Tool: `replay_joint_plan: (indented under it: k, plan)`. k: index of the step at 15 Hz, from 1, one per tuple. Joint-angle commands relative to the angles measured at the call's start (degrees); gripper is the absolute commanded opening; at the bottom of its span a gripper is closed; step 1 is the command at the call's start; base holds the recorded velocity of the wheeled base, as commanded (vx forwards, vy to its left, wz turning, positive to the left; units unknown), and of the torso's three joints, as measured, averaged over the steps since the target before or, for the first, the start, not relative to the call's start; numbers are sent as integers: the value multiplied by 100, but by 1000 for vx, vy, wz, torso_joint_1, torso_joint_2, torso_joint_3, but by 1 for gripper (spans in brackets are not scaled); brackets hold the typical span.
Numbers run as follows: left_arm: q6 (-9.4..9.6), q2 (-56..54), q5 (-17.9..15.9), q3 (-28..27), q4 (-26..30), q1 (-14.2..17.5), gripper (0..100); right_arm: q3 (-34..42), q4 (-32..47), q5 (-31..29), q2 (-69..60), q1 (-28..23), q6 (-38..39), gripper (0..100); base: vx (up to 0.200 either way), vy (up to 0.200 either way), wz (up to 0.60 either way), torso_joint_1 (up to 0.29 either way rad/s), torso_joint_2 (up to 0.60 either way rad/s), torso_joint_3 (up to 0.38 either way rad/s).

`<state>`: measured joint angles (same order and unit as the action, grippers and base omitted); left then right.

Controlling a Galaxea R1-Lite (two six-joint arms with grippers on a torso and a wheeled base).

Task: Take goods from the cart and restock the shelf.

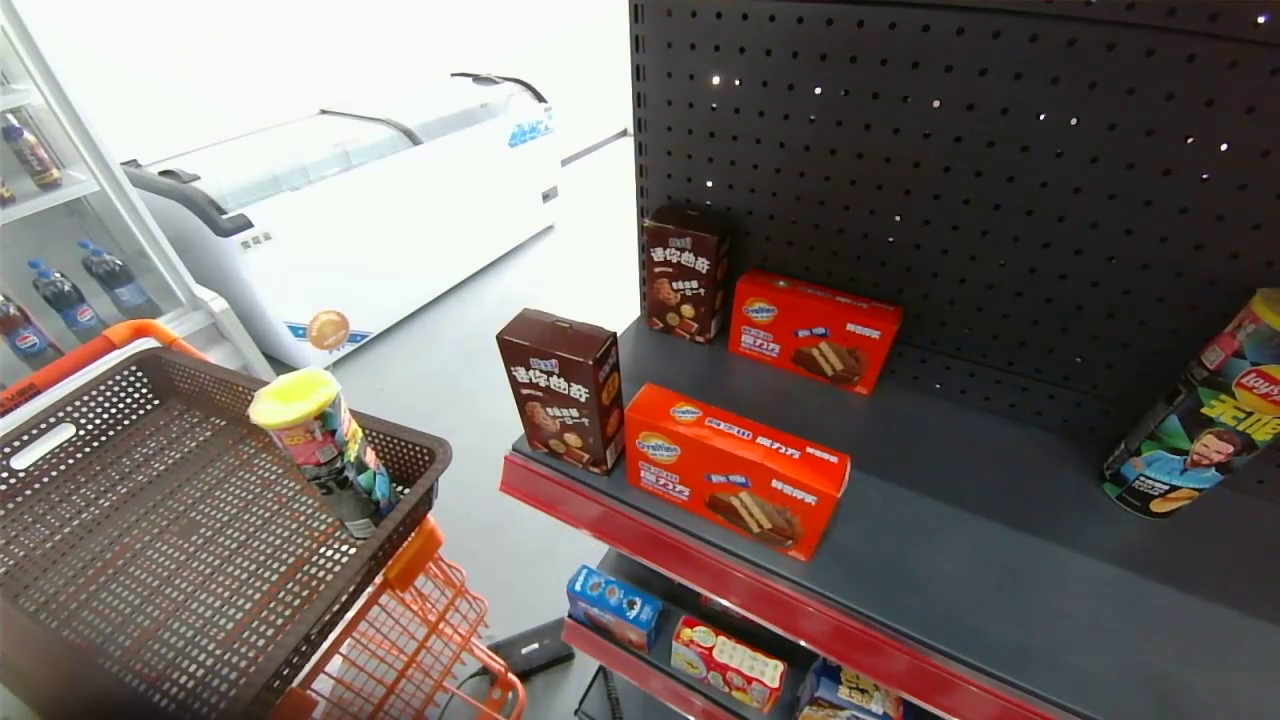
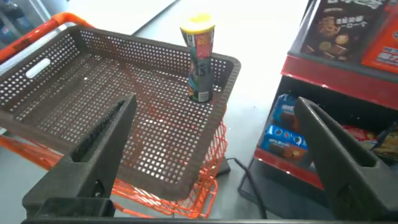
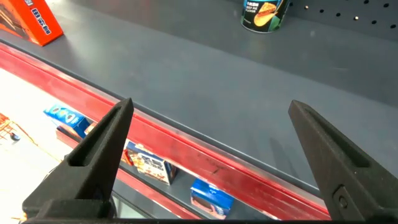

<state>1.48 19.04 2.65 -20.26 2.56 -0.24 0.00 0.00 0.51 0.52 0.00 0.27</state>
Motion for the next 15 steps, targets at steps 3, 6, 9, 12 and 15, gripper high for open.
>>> replay_joint_plan:
  k: [3,6,9,12,15]
  plan:
    - [-121,3150,553,-751,-1029,-2,100,0,0,2,9,0,0,100,0,0,0,0,0,0]
    - [-148,4028,553,-690,-1434,420,100,0,0,2,9,0,0,100,0,0,0,0,0,0]
    - [-279,5022,509,-408,-2427,376,100,0,0,2,9,0,0,100,0,0,0,0,0,0]
    - [-121,6401,491,198,-4694,367,100,0,0,-7,9,0,0,100,0,0,0,0,0,0]
    - [-165,7535,333,312,-6329,332,100,0,0,2,9,0,0,100,0,0,0,0,0,0]
